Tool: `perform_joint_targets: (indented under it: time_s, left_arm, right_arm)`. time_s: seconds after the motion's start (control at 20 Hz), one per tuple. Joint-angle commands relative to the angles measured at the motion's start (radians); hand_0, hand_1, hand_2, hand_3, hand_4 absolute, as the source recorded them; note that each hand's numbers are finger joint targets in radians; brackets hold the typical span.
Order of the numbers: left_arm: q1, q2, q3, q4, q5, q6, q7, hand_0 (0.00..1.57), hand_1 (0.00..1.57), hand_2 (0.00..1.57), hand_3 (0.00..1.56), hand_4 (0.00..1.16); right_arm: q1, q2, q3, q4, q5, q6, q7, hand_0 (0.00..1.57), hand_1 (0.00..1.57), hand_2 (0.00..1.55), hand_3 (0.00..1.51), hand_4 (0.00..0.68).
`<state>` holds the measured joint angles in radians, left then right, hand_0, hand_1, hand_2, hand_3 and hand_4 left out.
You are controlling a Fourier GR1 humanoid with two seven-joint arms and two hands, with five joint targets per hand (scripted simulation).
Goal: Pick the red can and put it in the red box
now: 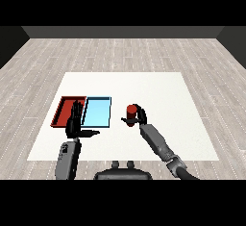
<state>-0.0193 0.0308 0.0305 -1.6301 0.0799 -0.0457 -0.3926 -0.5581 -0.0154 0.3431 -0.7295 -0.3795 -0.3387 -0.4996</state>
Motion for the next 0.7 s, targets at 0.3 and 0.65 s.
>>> perform_joint_targets:
  time_s: [0.3,0.65]
  left_arm:
    - [-0.020,-0.027,-0.062,0.038,-0.060,0.013,-0.011,0.00,0.00,0.00,0.00,0.00]
    - [-0.019,-0.030,-0.130,-0.001,-0.049,0.033,0.092,0.00,0.00,0.00,0.00,0.00]
  right_arm:
    - [0.053,-0.032,0.006,-0.295,0.127,-0.023,0.115,1.43,1.43,1.43,1.38,0.622]
    - [0.208,-0.060,0.026,-0.593,0.188,-0.034,0.181,1.44,1.44,1.43,1.39,0.651]
